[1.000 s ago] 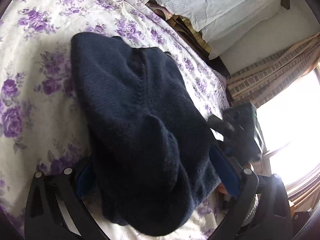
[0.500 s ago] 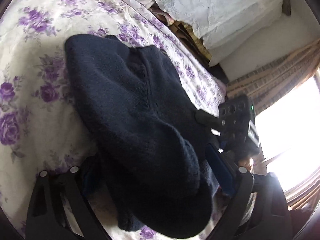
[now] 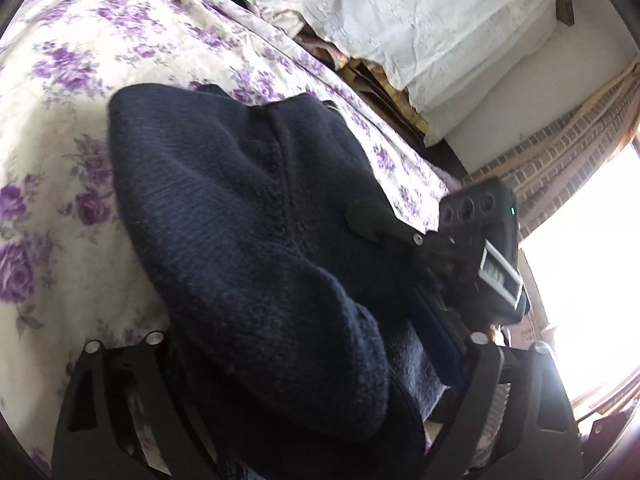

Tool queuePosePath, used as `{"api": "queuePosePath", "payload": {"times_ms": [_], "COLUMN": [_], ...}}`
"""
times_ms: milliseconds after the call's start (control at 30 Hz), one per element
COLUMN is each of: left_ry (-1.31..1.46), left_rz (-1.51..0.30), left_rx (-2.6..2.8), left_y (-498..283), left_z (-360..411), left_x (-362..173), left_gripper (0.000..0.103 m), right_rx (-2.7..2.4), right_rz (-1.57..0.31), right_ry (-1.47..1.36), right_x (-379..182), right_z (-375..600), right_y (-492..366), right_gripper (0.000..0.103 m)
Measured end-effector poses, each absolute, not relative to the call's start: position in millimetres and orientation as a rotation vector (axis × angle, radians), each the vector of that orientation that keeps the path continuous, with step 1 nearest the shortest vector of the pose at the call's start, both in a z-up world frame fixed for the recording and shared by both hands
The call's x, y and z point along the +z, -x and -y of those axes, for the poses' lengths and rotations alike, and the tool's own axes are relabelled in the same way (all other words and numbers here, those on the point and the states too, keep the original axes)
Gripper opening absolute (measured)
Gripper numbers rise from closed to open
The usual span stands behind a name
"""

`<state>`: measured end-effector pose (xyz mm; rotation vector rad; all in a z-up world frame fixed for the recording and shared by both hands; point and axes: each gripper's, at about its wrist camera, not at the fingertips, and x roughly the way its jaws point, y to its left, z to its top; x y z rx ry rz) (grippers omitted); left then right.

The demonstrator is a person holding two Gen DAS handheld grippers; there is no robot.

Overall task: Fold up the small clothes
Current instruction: 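Lift the navy bundle with the right gripper and carry it across the bed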

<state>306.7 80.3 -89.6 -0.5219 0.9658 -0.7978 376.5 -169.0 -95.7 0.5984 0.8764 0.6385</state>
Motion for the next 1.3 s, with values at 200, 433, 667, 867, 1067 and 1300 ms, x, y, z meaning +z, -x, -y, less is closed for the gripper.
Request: {"api": "queuePosePath", "payload": {"times_ms": [200,433,667,867,1067,1300], "left_ry": [0.509,0.565,0.570,0.562,0.572,0.597], "left_rz": [-0.897,-0.861,-0.847,-0.831,-0.799,-0.742], "left_rx": [-0.727,-0.692,-0.666,-0.626,-0.584,-0.544], "left_y": [-285,-239,-178,-126,-77,-26], "left_z": [-78,-90,-95,-105,-122,-149], "left_x": [-81,-75,-69,-67,-66,-53], "left_gripper": [0.084,0.084,0.084,0.084,0.084,0.084], "right_rx": [0.689,0.728,0.775,0.833,0.898,0.991], "right_rz": [-0.858,-0.873,-0.888,-0.915,-0.948,-0.977], "right_ry": [-0.623,-0.632,-0.616,-0.594,-0.569,-0.562], "right_x": [-93,-91,-85,-82,-79,-66], "right_z": [170,163,156,143,124,97], "right_y": [-366,-332,-277,-229,-189,-142], "right_gripper": [0.068,0.068,0.068,0.068,0.068,0.068]}}
